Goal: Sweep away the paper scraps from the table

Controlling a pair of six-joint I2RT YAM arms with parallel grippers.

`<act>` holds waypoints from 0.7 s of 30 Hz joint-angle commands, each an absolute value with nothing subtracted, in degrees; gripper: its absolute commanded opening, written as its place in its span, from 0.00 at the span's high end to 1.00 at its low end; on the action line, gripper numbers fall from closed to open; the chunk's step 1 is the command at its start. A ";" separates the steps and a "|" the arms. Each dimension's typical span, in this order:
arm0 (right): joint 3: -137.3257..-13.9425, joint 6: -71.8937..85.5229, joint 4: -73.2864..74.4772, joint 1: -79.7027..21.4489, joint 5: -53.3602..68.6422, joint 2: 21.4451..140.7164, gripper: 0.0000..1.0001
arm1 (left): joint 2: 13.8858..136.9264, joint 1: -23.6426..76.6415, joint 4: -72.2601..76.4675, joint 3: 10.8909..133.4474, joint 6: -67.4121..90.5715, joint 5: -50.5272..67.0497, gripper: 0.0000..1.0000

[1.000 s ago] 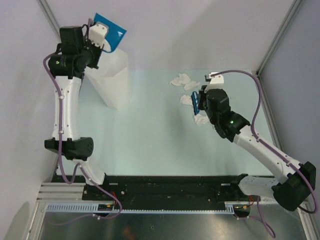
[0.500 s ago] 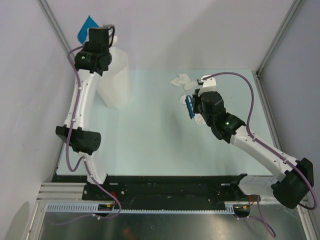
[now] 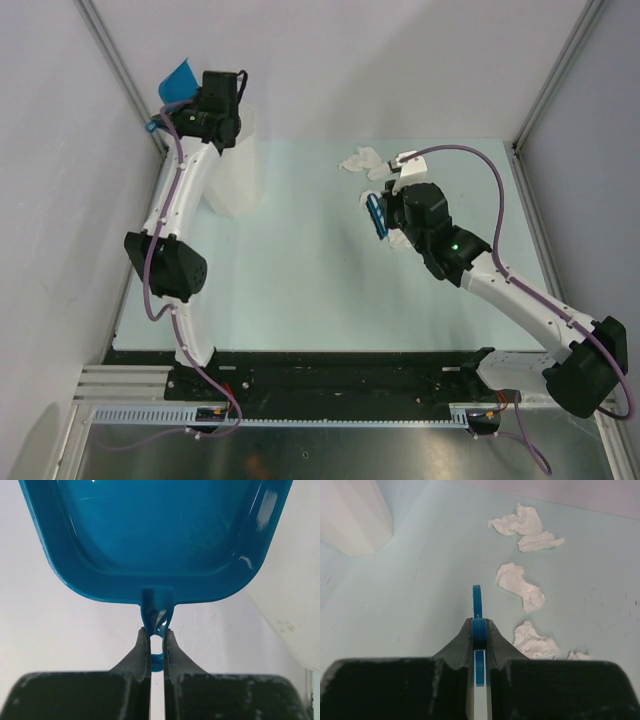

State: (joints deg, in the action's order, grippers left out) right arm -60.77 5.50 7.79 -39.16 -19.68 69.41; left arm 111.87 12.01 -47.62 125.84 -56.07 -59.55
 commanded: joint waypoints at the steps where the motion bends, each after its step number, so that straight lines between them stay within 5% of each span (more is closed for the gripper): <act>1: -60.47 3.87 4.66 -39.02 -19.33 68.55 1.00 | 108.37 12.57 -43.24 125.16 -58.27 -61.96 1.00; 9: -60.38 -2.27 7.73 -35.69 -17.84 67.68 1.00 | 95.83 13.36 -43.24 119.72 -47.48 -43.62 1.00; 16: -60.29 -7.29 9.93 -27.70 -38.98 74.61 1.00 | 80.26 14.32 -43.16 105.31 -34.28 -21.55 1.00; 21: -60.03 -15.00 6.69 -22.33 -40.53 82.69 1.00 | 74.45 18.97 -43.42 90.02 -34.37 -15.57 1.00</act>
